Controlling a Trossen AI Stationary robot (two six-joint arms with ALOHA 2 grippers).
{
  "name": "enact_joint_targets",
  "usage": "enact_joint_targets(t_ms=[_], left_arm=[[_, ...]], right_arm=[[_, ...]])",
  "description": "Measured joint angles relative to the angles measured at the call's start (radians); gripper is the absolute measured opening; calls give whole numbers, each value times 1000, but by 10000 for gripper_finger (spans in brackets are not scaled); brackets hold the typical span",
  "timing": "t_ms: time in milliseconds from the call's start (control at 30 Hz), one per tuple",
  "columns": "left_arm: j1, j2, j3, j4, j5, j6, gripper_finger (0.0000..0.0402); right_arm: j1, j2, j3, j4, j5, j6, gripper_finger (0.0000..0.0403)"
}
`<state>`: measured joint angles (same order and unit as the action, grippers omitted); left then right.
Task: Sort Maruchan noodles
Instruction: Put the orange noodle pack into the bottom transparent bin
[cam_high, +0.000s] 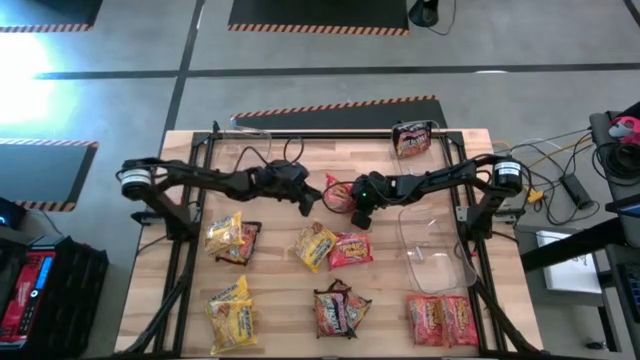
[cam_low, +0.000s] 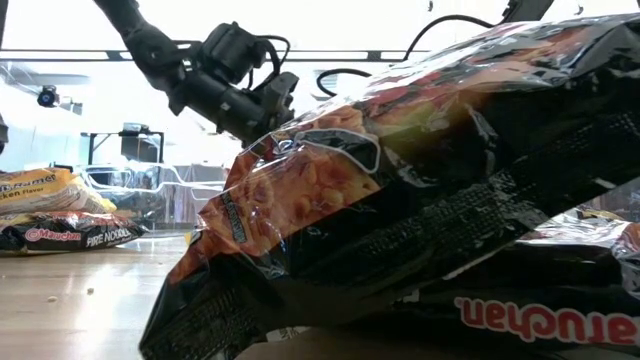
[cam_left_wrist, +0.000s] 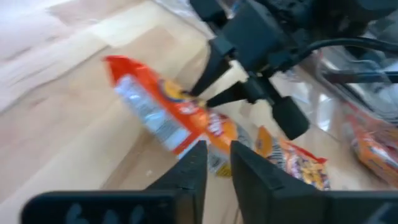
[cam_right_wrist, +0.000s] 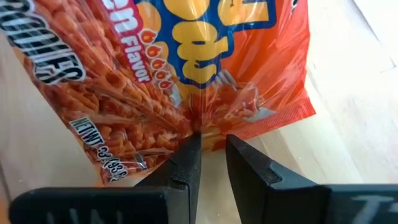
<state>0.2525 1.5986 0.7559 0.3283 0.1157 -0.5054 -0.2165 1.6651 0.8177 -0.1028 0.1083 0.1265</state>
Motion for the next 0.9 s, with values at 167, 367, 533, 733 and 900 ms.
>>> enact_joint_targets(t_ms=[167,367,533,733,900], left_arm=[[1,-29,0,-39,-1,-16,121],[0,-16,0,-53,-1,-87,182],[0,24,0,-55,-1,-194,212],[1,77,0,-23,-4,-263,220],[1,115,0,-17,-3,-285,220]], right_arm=[[0,3,-2,30,-2,-13,67],[0,15,-2,39,-1,-15,67],[0,32,-2,48,0,-21,67],[0,39,-7,79,-1,-38,67],[0,39,-19,93,-1,-41,67]])
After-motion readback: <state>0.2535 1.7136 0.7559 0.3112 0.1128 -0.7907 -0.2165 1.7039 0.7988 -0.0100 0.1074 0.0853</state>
